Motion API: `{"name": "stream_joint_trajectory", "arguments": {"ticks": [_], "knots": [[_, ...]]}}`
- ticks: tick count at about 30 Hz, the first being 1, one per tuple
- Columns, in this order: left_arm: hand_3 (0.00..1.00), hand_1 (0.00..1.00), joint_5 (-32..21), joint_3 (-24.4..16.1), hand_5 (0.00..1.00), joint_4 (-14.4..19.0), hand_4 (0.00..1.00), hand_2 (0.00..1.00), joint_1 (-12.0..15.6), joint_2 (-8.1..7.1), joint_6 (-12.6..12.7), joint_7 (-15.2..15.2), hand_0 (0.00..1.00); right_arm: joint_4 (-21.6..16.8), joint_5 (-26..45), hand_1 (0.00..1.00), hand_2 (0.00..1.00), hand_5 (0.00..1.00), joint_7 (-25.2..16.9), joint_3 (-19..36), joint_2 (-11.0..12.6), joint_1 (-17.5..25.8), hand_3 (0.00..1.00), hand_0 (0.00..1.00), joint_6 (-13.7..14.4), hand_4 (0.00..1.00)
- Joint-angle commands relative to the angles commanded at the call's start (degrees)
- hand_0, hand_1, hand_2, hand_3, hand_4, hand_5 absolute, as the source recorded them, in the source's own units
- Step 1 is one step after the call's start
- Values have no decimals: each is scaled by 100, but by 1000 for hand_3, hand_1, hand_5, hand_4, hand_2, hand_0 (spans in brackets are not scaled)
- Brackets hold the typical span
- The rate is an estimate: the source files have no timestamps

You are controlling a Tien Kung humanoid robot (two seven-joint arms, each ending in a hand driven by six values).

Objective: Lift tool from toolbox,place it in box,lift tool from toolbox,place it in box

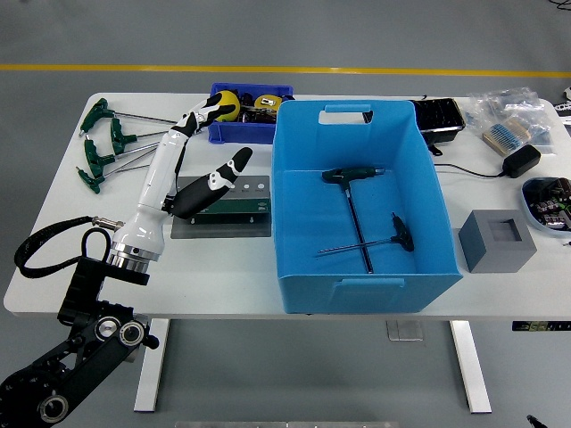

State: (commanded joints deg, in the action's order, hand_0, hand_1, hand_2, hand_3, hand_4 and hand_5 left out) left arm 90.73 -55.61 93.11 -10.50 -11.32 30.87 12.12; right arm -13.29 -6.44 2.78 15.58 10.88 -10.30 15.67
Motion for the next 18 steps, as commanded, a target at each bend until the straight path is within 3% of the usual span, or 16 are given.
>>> {"name": "stream_joint_trajectory", "arguments": {"ticks": [4, 18], "knots": [[777, 835, -9, -91, 724, -49, 838, 946, 114, 123, 8, 2, 799, 29, 314, 643, 714, 757, -111, -113, -23, 51, 567, 651, 34, 815], [777, 833, 25, -103, 724, -101, 838, 942, 127, 111, -91, -7, 798, 28, 399, 643, 714, 758, -135, -188, -38, 44, 568, 650, 42, 815]]}}
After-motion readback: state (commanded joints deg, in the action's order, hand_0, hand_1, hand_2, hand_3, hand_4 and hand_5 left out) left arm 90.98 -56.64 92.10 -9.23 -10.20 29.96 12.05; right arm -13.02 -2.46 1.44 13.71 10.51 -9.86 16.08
